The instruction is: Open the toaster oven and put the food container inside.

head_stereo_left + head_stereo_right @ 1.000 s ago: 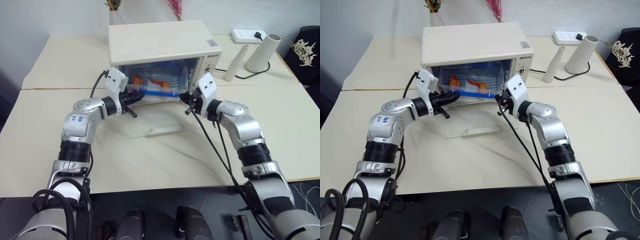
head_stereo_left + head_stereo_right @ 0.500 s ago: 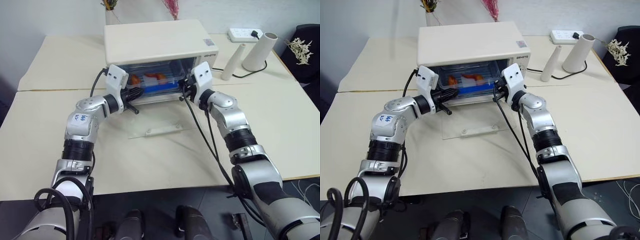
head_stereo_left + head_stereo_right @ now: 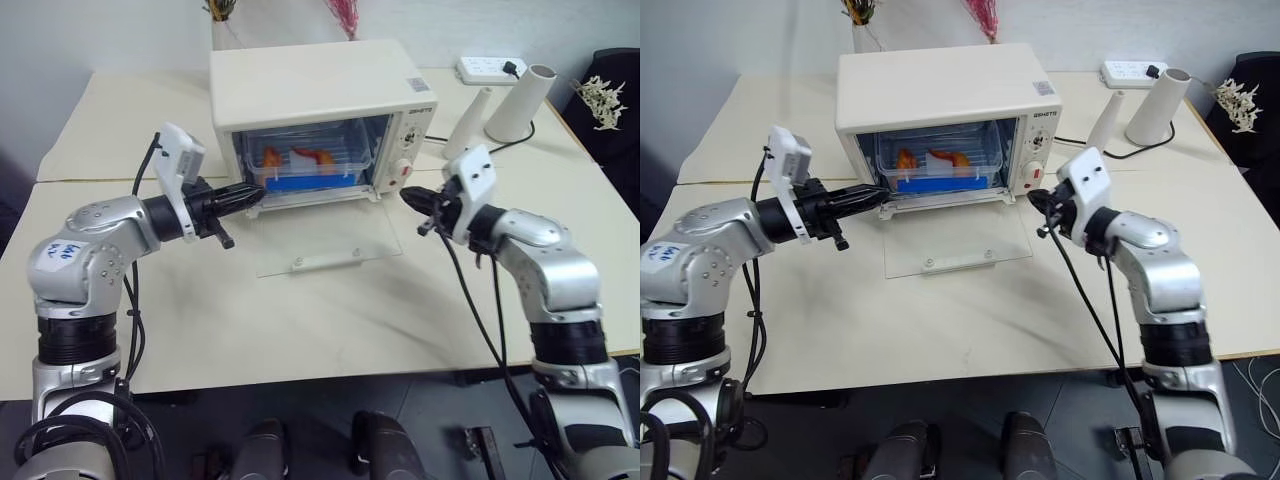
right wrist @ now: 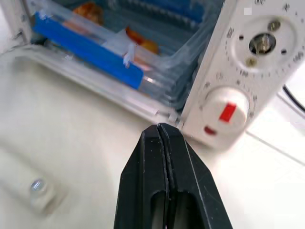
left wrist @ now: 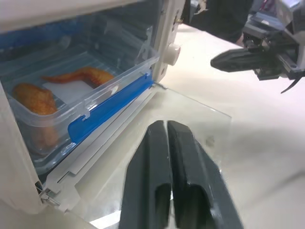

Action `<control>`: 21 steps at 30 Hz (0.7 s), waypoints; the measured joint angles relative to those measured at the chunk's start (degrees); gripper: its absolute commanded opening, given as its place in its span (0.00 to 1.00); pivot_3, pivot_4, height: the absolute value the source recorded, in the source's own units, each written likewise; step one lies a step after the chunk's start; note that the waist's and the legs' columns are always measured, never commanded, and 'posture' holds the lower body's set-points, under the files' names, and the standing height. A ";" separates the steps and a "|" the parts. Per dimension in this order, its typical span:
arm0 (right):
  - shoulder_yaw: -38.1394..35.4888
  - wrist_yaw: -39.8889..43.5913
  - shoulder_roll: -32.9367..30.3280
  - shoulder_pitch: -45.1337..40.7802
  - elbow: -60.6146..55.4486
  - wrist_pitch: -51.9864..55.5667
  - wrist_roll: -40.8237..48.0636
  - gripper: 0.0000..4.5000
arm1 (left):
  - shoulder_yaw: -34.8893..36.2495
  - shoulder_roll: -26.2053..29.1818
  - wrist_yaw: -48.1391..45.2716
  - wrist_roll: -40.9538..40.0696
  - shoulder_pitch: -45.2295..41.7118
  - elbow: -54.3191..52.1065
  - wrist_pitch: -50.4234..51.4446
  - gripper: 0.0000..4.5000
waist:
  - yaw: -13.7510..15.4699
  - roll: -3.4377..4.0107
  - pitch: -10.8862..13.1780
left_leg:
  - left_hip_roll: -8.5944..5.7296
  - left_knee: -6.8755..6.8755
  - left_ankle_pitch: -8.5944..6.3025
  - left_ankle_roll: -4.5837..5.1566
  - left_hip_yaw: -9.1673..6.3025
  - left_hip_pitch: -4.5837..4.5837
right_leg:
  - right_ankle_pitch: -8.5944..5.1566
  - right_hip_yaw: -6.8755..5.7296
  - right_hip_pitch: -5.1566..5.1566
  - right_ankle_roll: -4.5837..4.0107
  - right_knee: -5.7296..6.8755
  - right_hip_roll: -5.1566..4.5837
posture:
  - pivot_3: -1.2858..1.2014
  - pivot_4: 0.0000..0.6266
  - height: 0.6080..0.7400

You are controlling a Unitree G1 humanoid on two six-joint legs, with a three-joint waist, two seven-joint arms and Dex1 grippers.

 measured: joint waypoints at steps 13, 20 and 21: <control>-2.49 -1.54 -2.31 25.14 -19.80 9.41 8.80 0.00 | 6.84 21.65 -17.70 -12.73 2.27 -4.99 5.24 1.00 | 1.06 0.02 0.01 | -0.01 -0.02 0.00 0.04 0.11 0.28 | -0.02 0.23 0.12 -0.04 -0.01 0.03 | 0.52 0.24 1.00; 1.93 -9.92 6.12 20.40 -8.10 2.93 1.50 0.00 | 6.27 23.33 -19.26 -13.68 1.51 -4.92 4.64 1.00 | 1.01 0.04 0.02 | -0.02 -0.03 0.00 0.04 0.17 0.16 | -0.02 0.19 0.02 -0.04 -0.02 0.05 | 0.52 0.24 1.00; 2.00 -10.53 6.94 19.61 -6.22 1.70 0.89 0.00 | 6.21 23.34 -19.16 -13.56 1.47 -4.95 4.15 1.00 | 0.99 0.04 0.02 | -0.02 -0.03 0.00 0.04 0.17 0.16 | -0.02 0.18 0.03 -0.04 -0.02 0.05 | 0.52 0.24 1.00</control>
